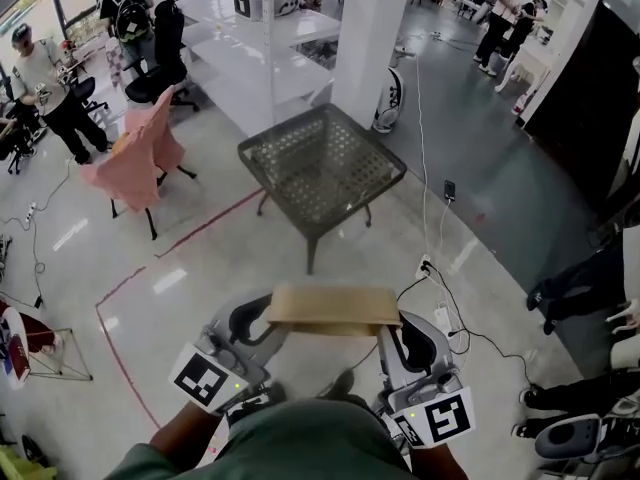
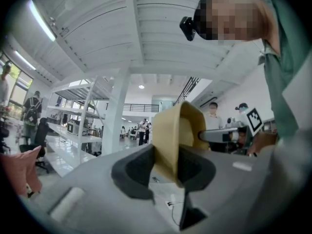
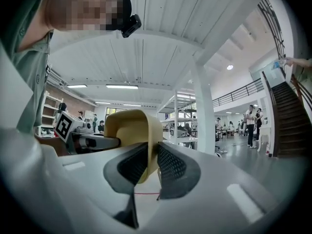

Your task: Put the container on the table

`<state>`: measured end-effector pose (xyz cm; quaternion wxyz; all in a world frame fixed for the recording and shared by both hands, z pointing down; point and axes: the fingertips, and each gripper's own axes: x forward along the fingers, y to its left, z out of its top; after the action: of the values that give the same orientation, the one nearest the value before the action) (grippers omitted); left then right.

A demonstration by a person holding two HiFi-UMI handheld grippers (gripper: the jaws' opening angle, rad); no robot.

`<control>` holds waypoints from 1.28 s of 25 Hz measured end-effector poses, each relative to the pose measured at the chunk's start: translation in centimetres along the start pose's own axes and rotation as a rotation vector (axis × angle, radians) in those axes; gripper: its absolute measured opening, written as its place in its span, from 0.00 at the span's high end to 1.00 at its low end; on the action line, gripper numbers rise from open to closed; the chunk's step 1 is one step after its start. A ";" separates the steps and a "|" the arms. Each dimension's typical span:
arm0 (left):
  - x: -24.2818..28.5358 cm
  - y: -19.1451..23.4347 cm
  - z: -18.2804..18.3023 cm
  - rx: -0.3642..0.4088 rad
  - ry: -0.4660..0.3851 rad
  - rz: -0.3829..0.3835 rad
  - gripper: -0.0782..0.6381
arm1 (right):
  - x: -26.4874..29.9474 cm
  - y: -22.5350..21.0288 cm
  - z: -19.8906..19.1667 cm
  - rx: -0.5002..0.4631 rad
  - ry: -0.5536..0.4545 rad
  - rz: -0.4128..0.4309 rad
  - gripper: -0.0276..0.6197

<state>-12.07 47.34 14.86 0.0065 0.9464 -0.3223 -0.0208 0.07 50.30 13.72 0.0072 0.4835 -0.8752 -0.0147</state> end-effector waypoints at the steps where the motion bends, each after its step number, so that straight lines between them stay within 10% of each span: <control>1: 0.7 -0.1 -0.1 0.002 -0.001 0.011 0.74 | 0.1 -0.8 -0.1 0.000 -0.001 0.012 0.87; 32: 18.6 -4.9 -2.5 0.049 0.055 0.063 0.74 | -2.3 -19.7 -3.0 0.059 -0.045 0.075 0.87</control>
<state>5.72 39.87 16.61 -0.0072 0.9359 -0.3520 0.0132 18.07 41.68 16.05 -0.0261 0.4500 -0.8927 0.0004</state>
